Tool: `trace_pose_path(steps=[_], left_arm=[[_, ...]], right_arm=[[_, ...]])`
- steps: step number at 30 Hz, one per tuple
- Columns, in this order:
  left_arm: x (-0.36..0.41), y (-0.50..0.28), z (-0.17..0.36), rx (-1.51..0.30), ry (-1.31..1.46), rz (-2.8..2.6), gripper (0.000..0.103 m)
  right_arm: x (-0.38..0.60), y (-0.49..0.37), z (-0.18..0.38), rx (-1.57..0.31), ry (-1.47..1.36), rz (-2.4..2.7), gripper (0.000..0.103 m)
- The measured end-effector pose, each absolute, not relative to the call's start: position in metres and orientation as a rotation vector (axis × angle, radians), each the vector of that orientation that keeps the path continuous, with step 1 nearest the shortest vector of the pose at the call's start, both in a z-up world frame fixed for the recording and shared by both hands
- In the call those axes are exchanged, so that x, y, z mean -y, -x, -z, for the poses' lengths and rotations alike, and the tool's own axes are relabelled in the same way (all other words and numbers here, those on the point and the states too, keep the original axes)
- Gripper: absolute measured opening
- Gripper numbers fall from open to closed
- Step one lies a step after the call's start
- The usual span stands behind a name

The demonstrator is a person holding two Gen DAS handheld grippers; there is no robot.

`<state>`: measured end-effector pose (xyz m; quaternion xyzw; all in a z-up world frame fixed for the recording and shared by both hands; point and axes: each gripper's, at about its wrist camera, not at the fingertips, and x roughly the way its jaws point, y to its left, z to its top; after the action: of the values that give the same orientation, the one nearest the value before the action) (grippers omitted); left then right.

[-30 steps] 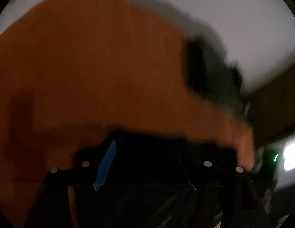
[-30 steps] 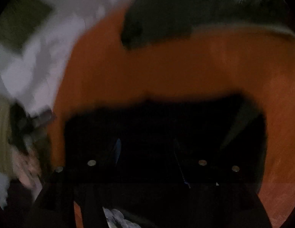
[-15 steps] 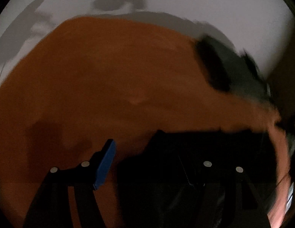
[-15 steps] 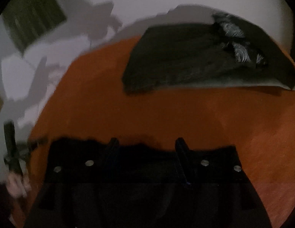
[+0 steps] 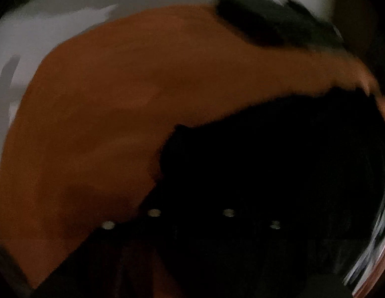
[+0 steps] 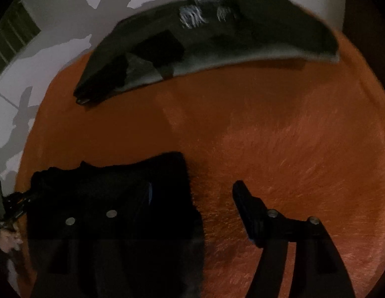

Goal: Fold clothes

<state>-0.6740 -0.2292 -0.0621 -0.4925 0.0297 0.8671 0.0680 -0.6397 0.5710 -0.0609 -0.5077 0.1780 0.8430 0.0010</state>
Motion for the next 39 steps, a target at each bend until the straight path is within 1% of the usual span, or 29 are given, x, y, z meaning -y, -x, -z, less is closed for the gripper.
trace_pose_path(steps=[1,2,3,5,6,7,8,10,14,15,16,17,18,20,21,24,25,26,27,28,32,35,37,38,39], left_arm=[[0.241,0.677,0.061,0.04,1.5,-2.659,0.012],[0.258,0.68,0.063,0.237,1.529,-2.686,0.014],[0.281,0.681,0.068,0.515,1.566,-2.678,0.017],[0.322,0.678,0.084,1.009,1.594,-2.596,0.017],[0.339,0.674,0.092,1.191,1.582,-2.546,0.017],[0.348,0.672,0.094,1.25,1.567,-2.535,0.017],[0.349,0.671,0.092,1.229,1.56,-2.546,0.017],[0.335,0.673,0.083,1.055,1.555,-2.572,0.018],[0.307,0.677,0.064,0.713,1.531,-2.597,0.022],[0.3,0.678,0.06,0.628,1.522,-2.598,0.022],[0.293,0.679,0.055,0.545,1.512,-2.598,0.023],[0.284,0.679,0.051,0.47,1.502,-2.593,0.024],[0.274,0.679,0.05,0.416,1.498,-2.584,0.025],[0.26,0.682,0.053,0.352,1.512,-2.562,0.026],[0.254,0.685,0.057,0.316,1.528,-2.549,0.026],[0.245,0.695,0.067,0.256,1.577,-2.525,0.026],[0.243,0.696,0.069,0.262,1.58,-2.527,0.026],[0.242,0.694,0.07,0.295,1.568,-2.541,0.025],[0.241,0.692,0.072,0.327,1.555,-2.555,0.02],[0.24,0.69,0.073,0.359,1.543,-2.568,0.005],[0.256,0.688,0.076,0.525,1.53,-2.651,0.005],[0.256,0.69,0.082,0.591,1.54,-2.638,0.005],[0.257,0.684,0.084,0.617,1.544,-2.627,0.006],[0.261,0.68,0.085,0.652,1.558,-2.604,0.009],[0.268,0.686,0.084,0.71,1.58,-2.564,0.009]], right_arm=[[-0.572,0.643,0.068,-0.562,1.612,-2.642,0.067],[-0.572,0.644,0.073,-0.557,1.626,-2.635,0.067],[-0.573,0.644,0.074,-0.558,1.628,-2.622,0.067],[-0.574,0.643,0.075,-0.557,1.621,-2.604,0.067],[-0.574,0.643,0.074,-0.551,1.616,-2.603,0.067],[-0.574,0.642,0.072,-0.545,1.611,-2.603,0.067],[-0.574,0.641,0.071,-0.538,1.605,-2.603,0.067],[-0.569,0.639,0.064,-0.537,1.603,-2.673,0.067],[-0.554,0.645,0.054,-0.465,1.663,-2.748,0.067],[-0.553,0.649,0.055,-0.467,1.677,-2.735,0.064],[-0.552,0.653,0.056,-0.469,1.691,-2.722,0.039],[-0.554,0.657,0.057,-0.482,1.682,-2.708,0.019],[-0.559,0.659,0.056,-0.509,1.653,-2.679,0.007],[-0.573,0.657,0.053,-0.605,1.566,-2.633,0.007],[-0.575,0.657,0.053,-0.624,1.557,-2.628,0.007],[-0.573,0.656,0.054,-0.584,1.568,-2.625,0.007],[-0.575,0.657,0.056,-0.606,1.569,-2.614,0.007],[-0.577,0.656,0.059,-0.641,1.569,-2.601,0.007],[-0.58,0.656,0.062,-0.676,1.568,-2.587,0.007],[-0.582,0.656,0.065,-0.711,1.568,-2.574,0.007],[-0.577,0.661,0.072,-0.759,1.572,-2.552,0.007],[-0.571,0.665,0.077,-0.79,1.576,-2.537,0.009],[-0.568,0.668,0.08,-0.81,1.578,-2.527,0.016],[-0.567,0.667,0.082,-0.818,1.588,-2.524,0.017],[-0.567,0.667,0.083,-0.824,1.603,-2.522,0.02]])
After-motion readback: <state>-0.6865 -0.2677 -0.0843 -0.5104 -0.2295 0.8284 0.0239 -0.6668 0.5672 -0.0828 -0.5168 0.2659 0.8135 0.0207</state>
